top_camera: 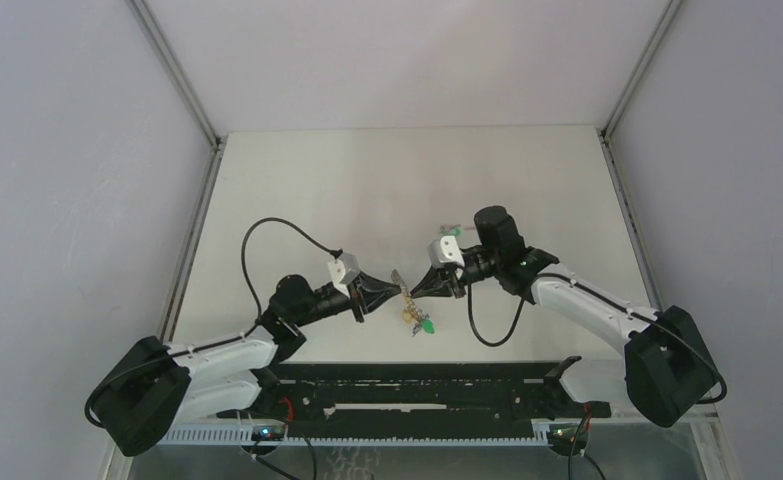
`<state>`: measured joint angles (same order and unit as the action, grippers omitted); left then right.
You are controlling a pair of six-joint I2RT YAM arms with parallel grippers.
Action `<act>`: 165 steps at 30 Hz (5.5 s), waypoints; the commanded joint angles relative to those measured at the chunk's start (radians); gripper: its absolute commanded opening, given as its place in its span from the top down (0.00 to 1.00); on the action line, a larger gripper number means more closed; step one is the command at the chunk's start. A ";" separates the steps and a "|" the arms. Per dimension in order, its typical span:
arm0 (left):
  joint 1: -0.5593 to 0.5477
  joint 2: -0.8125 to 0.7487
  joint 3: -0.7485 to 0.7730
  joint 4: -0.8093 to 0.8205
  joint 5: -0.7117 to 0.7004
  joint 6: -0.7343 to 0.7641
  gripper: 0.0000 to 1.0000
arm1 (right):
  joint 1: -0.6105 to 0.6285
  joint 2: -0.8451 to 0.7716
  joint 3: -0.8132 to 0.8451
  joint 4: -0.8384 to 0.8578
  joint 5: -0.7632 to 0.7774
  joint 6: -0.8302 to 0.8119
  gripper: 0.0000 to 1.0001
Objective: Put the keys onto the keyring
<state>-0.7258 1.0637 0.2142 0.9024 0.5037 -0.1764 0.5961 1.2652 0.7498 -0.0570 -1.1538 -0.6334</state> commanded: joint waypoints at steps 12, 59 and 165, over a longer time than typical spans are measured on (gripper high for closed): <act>0.024 -0.073 0.093 -0.190 -0.239 -0.127 0.54 | -0.004 -0.071 0.037 0.078 -0.028 0.026 1.00; -0.057 0.040 0.002 0.334 0.024 0.022 0.71 | 0.002 -0.101 -0.013 0.238 -0.036 0.137 1.00; -0.143 -0.449 0.342 -0.838 -0.236 0.222 0.48 | 0.097 -0.078 -0.152 0.909 0.171 0.581 1.00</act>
<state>-0.8658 0.5987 0.5640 -0.0937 0.2504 0.0360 0.6991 1.2320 0.6006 0.7498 -0.9993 -0.1005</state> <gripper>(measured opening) 0.516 0.003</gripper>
